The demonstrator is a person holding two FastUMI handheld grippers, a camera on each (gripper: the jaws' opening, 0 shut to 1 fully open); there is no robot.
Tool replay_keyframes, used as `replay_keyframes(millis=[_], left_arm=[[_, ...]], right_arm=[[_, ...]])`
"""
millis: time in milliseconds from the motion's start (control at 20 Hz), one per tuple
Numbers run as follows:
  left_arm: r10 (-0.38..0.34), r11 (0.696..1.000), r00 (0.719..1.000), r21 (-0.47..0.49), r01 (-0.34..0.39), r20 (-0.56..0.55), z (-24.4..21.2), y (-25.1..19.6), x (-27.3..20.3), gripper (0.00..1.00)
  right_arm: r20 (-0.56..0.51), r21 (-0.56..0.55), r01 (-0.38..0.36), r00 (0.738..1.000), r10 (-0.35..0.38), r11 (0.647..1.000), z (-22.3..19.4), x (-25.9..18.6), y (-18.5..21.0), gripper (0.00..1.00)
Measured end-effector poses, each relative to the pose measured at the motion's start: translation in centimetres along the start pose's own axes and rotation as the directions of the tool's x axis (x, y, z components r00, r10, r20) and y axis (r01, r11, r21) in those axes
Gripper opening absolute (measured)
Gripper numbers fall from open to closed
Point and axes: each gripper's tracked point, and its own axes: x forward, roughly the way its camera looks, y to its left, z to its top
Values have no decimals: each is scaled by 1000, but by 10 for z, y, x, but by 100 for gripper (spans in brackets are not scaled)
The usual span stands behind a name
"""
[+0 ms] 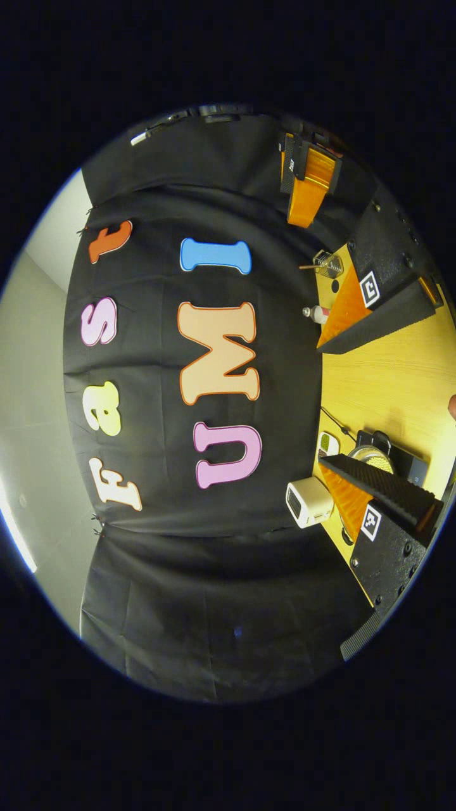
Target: First push the handle of the pot to place it horizontally, then grasp the pot with both hands and set it on the induction cooktop.
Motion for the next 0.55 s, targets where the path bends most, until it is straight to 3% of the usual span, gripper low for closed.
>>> replay_keyframes(millis=[50, 100, 550], left_arm=[[-1, 1000, 1000, -4, 1, 10, 3, 0, -1, 97], [-1, 1000, 1000, -9, 1, 16, 6, -1, -3, 97], [10, 1000, 999, -15, -10, 39, 15, 4, -11, 97]], right_arm=[[11, -3, -7, 1000, 7, 1000, 5, -3, 2, 99], [23, -8, -17, 1000, 17, 1000, 8, -4, 4, 92], [29, -2, -42, 999, 42, 999, 11, -13, 15, 92]])
